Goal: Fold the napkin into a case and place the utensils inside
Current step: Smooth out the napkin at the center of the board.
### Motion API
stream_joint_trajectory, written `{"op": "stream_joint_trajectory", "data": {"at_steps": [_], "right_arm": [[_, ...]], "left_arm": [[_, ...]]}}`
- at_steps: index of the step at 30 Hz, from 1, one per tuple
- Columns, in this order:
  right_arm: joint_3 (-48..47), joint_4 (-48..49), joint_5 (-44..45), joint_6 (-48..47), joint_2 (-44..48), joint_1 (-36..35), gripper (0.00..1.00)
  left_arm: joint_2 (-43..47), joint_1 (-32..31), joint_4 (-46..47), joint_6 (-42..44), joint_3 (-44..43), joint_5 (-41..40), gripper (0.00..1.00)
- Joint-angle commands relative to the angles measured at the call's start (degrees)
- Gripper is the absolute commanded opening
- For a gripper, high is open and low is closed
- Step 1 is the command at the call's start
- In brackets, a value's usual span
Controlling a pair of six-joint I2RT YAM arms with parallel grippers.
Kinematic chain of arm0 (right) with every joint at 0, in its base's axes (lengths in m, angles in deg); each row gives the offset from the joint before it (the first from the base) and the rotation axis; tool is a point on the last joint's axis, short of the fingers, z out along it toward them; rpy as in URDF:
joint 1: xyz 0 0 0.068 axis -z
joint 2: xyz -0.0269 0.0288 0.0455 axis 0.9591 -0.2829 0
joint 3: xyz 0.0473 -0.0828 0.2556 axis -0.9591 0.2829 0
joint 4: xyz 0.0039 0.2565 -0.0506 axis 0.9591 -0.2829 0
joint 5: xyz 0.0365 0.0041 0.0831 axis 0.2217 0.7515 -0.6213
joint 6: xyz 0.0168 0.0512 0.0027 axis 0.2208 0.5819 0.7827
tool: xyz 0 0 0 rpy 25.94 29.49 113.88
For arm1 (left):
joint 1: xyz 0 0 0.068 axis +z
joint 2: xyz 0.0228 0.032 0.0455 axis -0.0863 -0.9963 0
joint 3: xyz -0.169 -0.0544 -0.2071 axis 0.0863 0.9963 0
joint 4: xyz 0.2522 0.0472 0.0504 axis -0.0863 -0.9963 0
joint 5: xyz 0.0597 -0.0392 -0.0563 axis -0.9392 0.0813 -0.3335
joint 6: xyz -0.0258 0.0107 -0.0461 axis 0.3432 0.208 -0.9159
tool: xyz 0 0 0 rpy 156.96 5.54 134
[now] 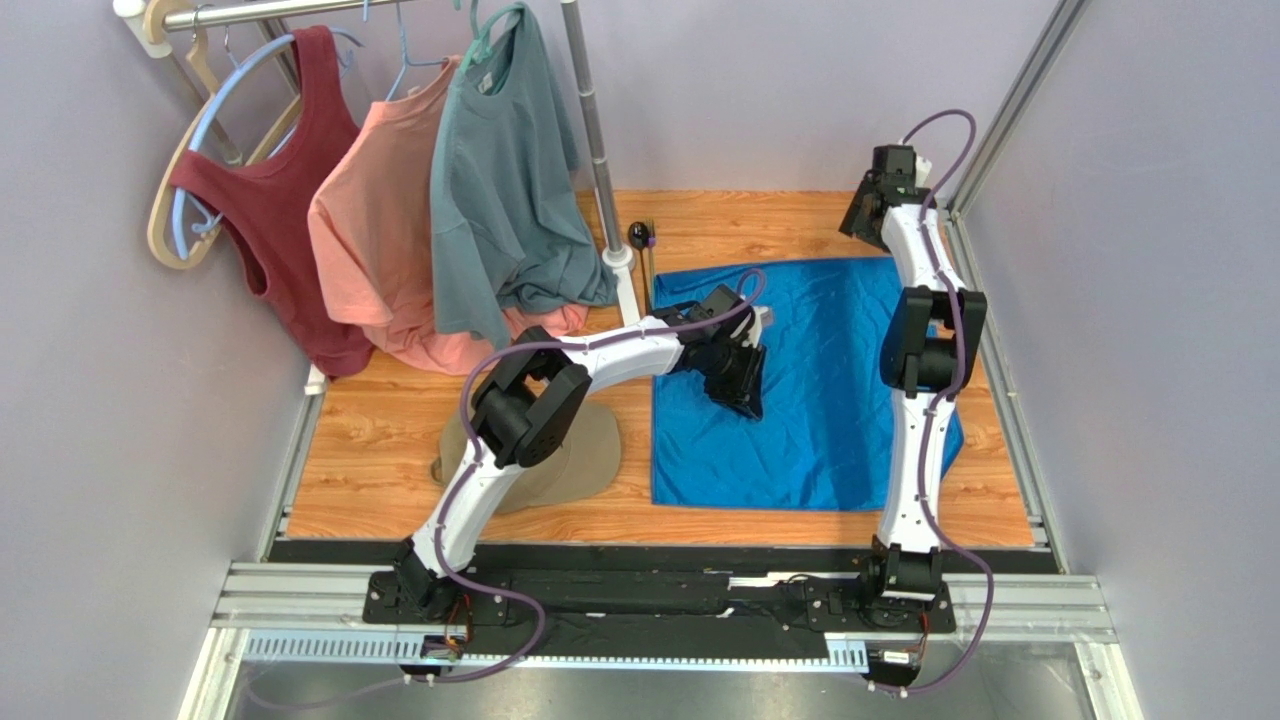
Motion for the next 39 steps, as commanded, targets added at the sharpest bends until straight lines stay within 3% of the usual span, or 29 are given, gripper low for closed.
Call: {"op": "stream_joint_trajectory", "data": {"at_steps": [1, 4, 6, 11, 20, 27, 39], "right_arm": [[-4.1, 2.3, 0.1, -2.3, 5.1, 0.1, 0.66], [4.4, -4.4, 2.0, 1.6, 11.5, 0.1, 0.65], [18.0, -6.3, 3.4, 5.8, 20.9, 0.5, 0.65], [42.9, -1.6, -7.6, 8.7, 41.2, 1.6, 0.63], [66.4, 7.8, -18.8, 10.8, 51.9, -2.6, 0.59], [68.2, 10.0, -20.1, 11.9, 48.2, -10.8, 0.47], [73.1, 12.4, -20.2, 12.2, 44.8, -17.5, 0.47]], "left_arm": [[3.4, 0.1, -2.9, 3.1, -2.0, -3.1, 0.33], [3.6, 0.6, -4.5, 4.3, -6.1, -3.4, 0.35], [2.2, 0.6, -6.3, 5.2, -8.8, -2.1, 0.36], [-0.3, 1.5, -8.0, 5.1, -12.9, 0.3, 0.36], [2.1, 7.5, -7.3, 9.7, -11.5, -10.4, 0.35], [-2.9, 14.5, -6.6, 6.7, -16.7, -12.6, 0.3], [-9.1, 19.6, -3.2, 1.8, -21.0, -10.8, 0.27]]}}
